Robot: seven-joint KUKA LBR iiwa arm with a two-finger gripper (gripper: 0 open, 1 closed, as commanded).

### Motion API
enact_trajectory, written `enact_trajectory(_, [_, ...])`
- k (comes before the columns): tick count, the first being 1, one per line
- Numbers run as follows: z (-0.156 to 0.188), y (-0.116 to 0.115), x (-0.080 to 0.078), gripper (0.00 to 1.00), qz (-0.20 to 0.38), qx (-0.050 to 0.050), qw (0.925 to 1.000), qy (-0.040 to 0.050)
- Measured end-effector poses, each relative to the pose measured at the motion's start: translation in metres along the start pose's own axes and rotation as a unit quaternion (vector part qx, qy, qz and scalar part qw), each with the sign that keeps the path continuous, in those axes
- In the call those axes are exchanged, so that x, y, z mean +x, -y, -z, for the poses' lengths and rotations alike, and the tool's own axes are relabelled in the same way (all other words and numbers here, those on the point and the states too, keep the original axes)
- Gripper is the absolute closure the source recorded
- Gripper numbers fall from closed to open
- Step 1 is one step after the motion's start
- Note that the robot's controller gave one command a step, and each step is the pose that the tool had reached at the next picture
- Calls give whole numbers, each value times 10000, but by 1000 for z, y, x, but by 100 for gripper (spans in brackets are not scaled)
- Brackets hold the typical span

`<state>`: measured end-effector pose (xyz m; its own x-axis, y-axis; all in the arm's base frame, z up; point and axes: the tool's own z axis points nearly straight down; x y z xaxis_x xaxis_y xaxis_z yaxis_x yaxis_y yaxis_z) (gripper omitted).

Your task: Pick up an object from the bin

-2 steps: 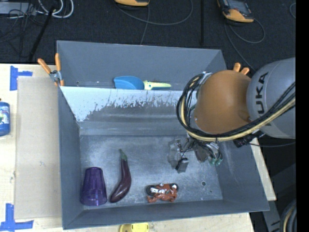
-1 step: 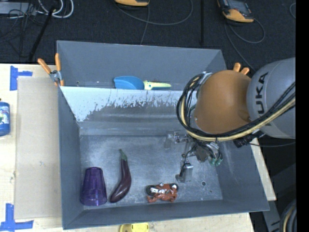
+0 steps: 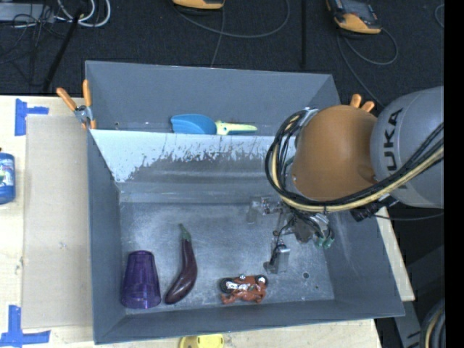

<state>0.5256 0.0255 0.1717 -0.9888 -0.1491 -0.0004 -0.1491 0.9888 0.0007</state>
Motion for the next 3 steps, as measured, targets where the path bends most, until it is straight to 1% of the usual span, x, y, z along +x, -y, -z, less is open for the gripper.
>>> enact_trajectory(1, [-36, -23, 14, 0, 251, 11, 9997, 35])
enact_trajectory(2, [-89, -36, 21, 0, -142, 0, 9999, -7])
enact_trajectory(3, [-101, -21, 41, 100, 485, -1, 9988, -12])
